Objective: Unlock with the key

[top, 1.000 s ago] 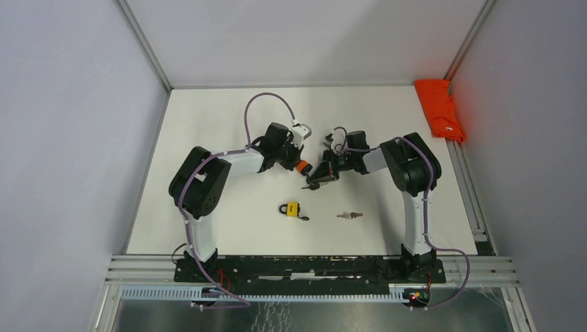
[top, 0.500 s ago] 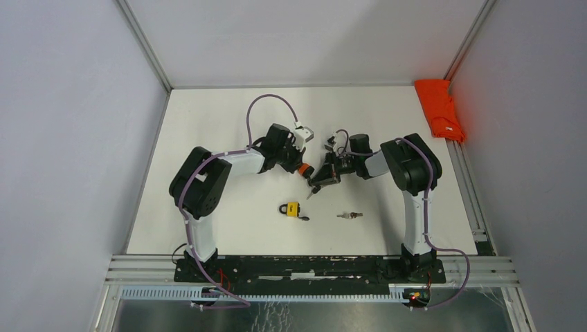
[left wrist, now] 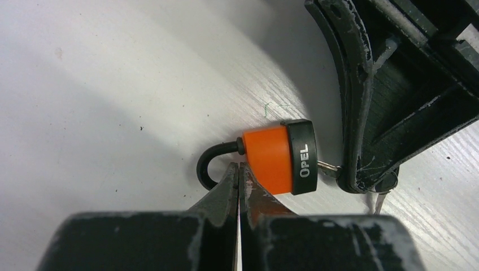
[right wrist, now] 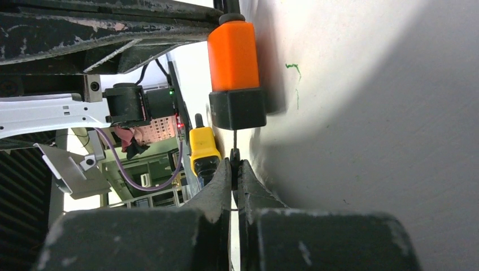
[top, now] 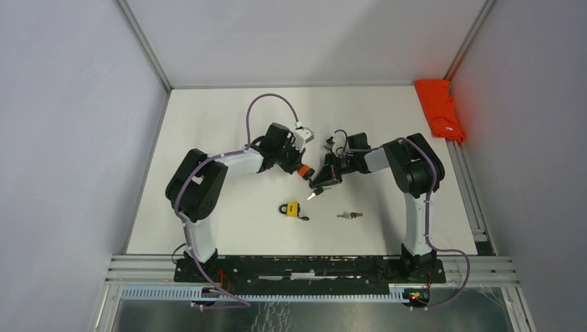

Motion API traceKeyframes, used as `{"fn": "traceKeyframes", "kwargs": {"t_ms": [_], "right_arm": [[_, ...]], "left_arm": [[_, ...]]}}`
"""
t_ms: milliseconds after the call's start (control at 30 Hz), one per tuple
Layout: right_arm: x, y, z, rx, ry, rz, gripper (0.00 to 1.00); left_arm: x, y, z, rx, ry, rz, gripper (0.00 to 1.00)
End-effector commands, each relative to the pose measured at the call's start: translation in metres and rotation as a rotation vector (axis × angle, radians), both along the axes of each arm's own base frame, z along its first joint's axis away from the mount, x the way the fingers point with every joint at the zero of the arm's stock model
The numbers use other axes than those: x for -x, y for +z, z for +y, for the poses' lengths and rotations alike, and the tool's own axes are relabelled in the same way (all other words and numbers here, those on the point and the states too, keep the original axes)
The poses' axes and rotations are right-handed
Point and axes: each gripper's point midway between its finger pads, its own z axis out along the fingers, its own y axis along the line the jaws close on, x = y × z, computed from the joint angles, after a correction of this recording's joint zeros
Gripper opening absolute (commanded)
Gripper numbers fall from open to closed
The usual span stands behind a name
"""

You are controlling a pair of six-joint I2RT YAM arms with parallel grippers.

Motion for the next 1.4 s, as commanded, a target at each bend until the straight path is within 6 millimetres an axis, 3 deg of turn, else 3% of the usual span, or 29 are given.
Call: {"fn": "traceKeyframes", "kwargs": {"t_ms": [0,167,467,633,767,867,967,1200,1367], "right_arm": [[-0.035,-0.003,-0.003,0.082,-0.054,-0.19,0.0],[-0.037,-0.004,-0.005,0.09,-0.056,-0.189,0.0],[-0.028,0.007,-0.027,0.243,-0.059,-0.29,0.0],[-0.02,0.02,-0.035,0.273,-0.053,-0.339,0.0],[-0.014,0.035,-0.038,0.281,-0.048,-0.375,0.0],[-0.02,0.036,-0.048,0.368,-0.043,-0.398,0.0],[-0.02,0.045,-0.046,0.349,-0.038,-0.422,0.0],[-0.015,0.086,-0.03,0.213,-0.064,-0.547,0.0],[-0.013,0.096,-0.022,0.234,-0.046,-0.589,0.0]], "left_arm": [[0.027,0.026,-0.032,0.077,-0.166,0.026,0.02],[0.024,0.031,-0.035,0.083,-0.178,0.025,0.02],[0.017,0.086,-0.033,0.185,-0.065,-0.072,0.02],[0.005,0.106,-0.034,0.222,0.037,-0.066,0.02],[0.004,0.114,-0.037,0.252,0.072,-0.038,0.02],[0.004,0.112,-0.038,0.25,0.08,-0.031,0.02],[0.007,0.113,-0.039,0.265,0.084,-0.017,0.02],[0.003,0.135,-0.057,0.35,0.058,-0.018,0.02],[0.003,0.142,-0.066,0.402,0.098,0.036,0.02]]}}
